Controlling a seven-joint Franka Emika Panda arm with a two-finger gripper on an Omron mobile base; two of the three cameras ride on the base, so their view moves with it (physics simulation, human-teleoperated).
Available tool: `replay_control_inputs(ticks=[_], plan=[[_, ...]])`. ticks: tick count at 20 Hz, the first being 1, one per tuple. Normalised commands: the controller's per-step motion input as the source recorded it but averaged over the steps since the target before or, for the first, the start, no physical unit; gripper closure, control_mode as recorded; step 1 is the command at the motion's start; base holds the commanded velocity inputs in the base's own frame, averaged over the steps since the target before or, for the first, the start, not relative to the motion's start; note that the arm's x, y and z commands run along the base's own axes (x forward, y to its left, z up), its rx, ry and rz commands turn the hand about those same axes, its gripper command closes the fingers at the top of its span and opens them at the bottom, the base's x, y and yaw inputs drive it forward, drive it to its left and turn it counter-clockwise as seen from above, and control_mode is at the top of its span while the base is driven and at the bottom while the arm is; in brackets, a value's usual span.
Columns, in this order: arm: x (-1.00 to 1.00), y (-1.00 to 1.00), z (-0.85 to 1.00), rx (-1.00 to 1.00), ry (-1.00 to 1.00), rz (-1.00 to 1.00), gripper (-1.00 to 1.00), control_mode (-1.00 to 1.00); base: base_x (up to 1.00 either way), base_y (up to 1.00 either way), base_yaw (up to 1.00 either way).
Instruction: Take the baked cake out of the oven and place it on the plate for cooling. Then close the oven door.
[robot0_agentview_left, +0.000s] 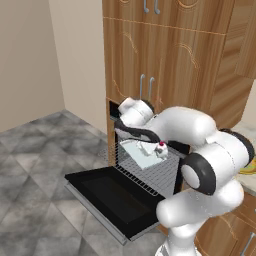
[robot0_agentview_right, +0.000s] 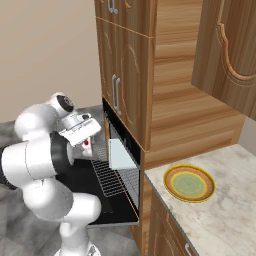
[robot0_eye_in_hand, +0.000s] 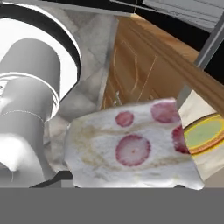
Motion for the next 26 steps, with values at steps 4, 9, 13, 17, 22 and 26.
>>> replay_control_inputs(ticks=[4, 9, 13, 17, 22, 26], plan=[[-0.75, -0.65, 0.65, 0.0, -0.12, 0.02, 1.0, -1.0, 0.0, 0.0, 0.0], [-0.64, -0.72, 0.3, 0.0, -0.02, 0.05, 1.0, -1.0, 0.0, 0.0, 0.0], [-0.4, -0.77, 0.08, 0.0, 0.0, 0.08, 1.0, -1.0, 0.0, 0.0, 0.0], [-0.15, -0.9, 0.0, 0.0, 0.0, 0.11, 1.0, -1.0, 0.0, 0.0, 0.0], [-0.05, -0.95, 0.0, 0.0, 0.0, 0.13, 1.0, -1.0, 0.0, 0.0, 0.0], [0.0, -0.93, 0.0, 0.0, 0.0, 0.12, 1.0, -1.0, 0.0, 0.0, 0.0]])
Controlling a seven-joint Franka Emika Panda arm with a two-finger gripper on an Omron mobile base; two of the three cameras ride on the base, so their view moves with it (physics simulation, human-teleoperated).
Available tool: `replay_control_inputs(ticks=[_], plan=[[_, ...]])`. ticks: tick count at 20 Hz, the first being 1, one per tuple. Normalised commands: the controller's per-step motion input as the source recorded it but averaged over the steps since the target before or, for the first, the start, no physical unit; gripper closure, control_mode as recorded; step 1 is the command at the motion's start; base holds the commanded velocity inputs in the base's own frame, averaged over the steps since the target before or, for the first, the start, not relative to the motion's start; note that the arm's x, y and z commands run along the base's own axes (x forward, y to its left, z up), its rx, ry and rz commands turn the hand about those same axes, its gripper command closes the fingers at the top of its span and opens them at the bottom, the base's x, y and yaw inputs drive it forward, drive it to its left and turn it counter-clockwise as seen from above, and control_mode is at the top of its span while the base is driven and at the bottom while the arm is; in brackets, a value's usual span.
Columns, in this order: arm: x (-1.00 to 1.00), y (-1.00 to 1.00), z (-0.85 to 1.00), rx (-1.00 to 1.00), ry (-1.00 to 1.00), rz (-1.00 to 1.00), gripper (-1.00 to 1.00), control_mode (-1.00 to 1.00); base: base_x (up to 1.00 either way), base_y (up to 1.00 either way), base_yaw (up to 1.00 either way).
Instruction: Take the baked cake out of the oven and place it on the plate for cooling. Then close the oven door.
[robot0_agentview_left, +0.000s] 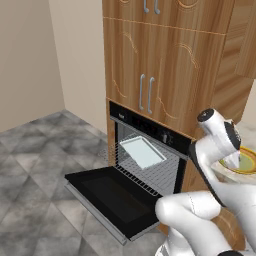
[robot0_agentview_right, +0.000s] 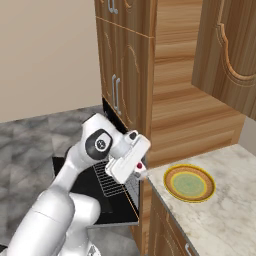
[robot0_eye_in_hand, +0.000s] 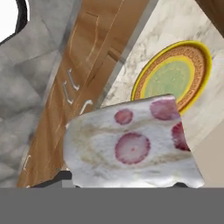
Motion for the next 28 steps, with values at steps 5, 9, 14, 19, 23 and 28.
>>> replay_control_inputs(ticks=[5, 9, 14, 19, 23, 28], plan=[[0.01, -0.92, 0.0, 0.0, 0.0, 0.12, 1.0, -1.0, 0.0, 0.0, 0.0], [0.1, -0.82, -0.01, 0.0, 0.0, 0.12, 1.0, -1.0, 0.0, 0.0, 0.0], [0.27, -0.6, -0.09, 0.0, 0.01, 0.13, 1.0, -1.0, 0.0, 0.0, 0.0], [0.4, -0.3, -0.15, 0.0, 0.04, 0.12, 1.0, -1.0, 0.0, 0.0, 0.0], [0.48, -0.13, -0.13, 0.0, 0.09, 0.1, 1.0, -1.0, 0.0, 0.0, 0.0], [0.39, -0.12, -0.13, 0.0, 0.12, 0.09, 1.0, -1.0, 0.0, 0.0, 0.0]])
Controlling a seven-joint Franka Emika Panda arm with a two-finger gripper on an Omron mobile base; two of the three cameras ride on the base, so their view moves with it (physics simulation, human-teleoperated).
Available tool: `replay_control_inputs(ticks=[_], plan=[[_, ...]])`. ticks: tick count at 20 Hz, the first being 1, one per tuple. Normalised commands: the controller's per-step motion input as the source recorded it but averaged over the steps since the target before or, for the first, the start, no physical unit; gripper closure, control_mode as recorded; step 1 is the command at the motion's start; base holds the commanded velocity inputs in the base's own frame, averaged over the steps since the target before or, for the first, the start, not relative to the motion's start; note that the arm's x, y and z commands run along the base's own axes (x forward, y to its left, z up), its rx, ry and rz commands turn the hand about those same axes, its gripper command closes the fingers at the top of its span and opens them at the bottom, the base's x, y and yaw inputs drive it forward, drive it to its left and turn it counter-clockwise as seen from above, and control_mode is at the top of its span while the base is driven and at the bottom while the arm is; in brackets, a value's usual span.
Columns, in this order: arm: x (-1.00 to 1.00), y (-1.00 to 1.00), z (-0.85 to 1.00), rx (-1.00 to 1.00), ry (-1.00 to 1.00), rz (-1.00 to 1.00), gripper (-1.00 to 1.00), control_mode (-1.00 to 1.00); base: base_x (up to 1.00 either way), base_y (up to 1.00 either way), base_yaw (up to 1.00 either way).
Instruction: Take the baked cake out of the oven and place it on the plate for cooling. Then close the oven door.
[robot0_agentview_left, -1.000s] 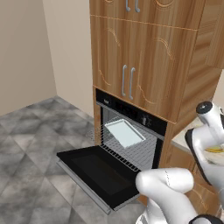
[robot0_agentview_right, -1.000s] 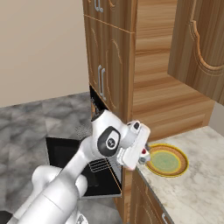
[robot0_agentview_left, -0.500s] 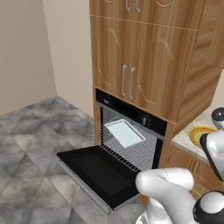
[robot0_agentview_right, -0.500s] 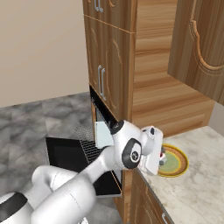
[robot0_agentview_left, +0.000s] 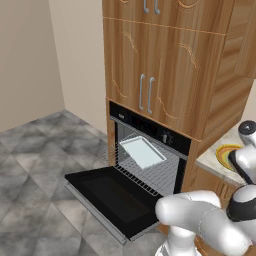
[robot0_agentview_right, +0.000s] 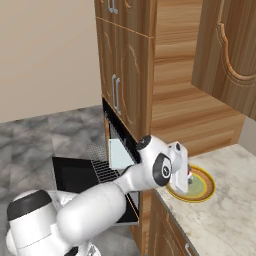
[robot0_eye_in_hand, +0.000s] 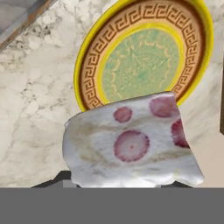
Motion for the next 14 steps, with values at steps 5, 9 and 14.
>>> replay_control_inputs(ticks=[5, 9, 14], plan=[[0.12, -0.17, -0.21, 0.0, 0.08, 0.09, 1.0, -1.0, 0.0, 0.0, 0.0], [0.1, -0.22, -0.27, 0.0, 0.0, 0.1, 1.0, -1.0, 0.0, 0.0, 0.0], [0.19, -0.15, -0.26, 0.0, 0.0, 0.09, 1.0, -1.0, 0.0, 0.0, 0.0]])
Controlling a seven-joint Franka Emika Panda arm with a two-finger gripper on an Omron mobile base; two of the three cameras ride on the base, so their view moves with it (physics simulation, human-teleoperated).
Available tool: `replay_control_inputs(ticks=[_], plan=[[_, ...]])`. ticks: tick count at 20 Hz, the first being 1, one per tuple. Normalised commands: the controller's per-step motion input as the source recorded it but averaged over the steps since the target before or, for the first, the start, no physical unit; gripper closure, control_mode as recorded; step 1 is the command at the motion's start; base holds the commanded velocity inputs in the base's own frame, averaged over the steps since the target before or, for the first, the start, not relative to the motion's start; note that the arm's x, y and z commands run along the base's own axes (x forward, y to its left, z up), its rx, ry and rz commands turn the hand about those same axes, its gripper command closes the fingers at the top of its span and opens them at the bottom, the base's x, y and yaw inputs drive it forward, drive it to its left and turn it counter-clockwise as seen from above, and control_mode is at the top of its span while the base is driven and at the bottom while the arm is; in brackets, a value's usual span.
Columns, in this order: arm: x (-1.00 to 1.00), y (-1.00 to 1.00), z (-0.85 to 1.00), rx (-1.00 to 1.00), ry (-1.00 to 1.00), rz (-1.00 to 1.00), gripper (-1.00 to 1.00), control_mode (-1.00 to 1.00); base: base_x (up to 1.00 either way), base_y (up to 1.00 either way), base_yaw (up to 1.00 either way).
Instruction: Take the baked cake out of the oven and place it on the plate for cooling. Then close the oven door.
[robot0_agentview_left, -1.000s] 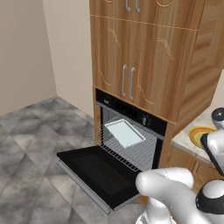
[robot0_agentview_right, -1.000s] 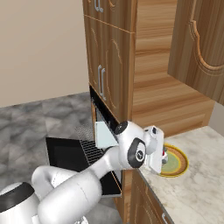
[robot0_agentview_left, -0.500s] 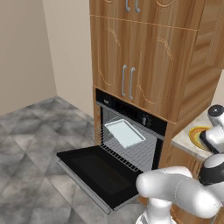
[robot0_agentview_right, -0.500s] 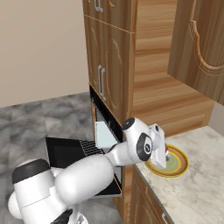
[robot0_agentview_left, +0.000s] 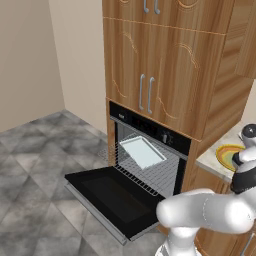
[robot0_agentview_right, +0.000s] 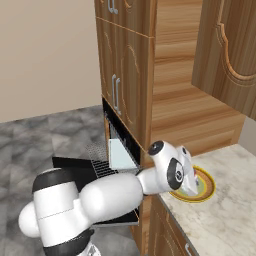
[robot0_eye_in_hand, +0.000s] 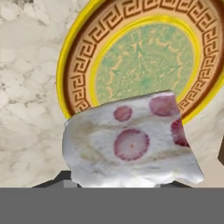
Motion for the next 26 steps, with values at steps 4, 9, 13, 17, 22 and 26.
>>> replay_control_inputs(ticks=[4, 9, 13, 17, 22, 26], plan=[[0.23, -0.09, -0.25, 0.0, 0.0, 0.08, 1.0, -1.0, 0.0, 0.0, 0.0], [0.23, -0.11, -0.25, 0.0, 0.0, 0.07, 1.0, -1.0, 0.0, 0.0, 0.0], [0.2, -0.08, -0.17, 0.0, 0.0, 0.06, 1.0, -1.0, 0.0, 0.0, 0.0], [0.19, -0.03, -0.12, 0.0, 0.0, 0.05, -1.0, -1.0, 0.0, 0.0, 0.0], [0.21, 0.0, -0.06, 0.0, 0.0, 0.04, -1.0, -1.0, 0.0, 0.0, 0.0], [0.23, -0.05, -0.06, 0.0, 0.0, 0.04, -1.0, -1.0, 0.0, 0.0, 0.0]])
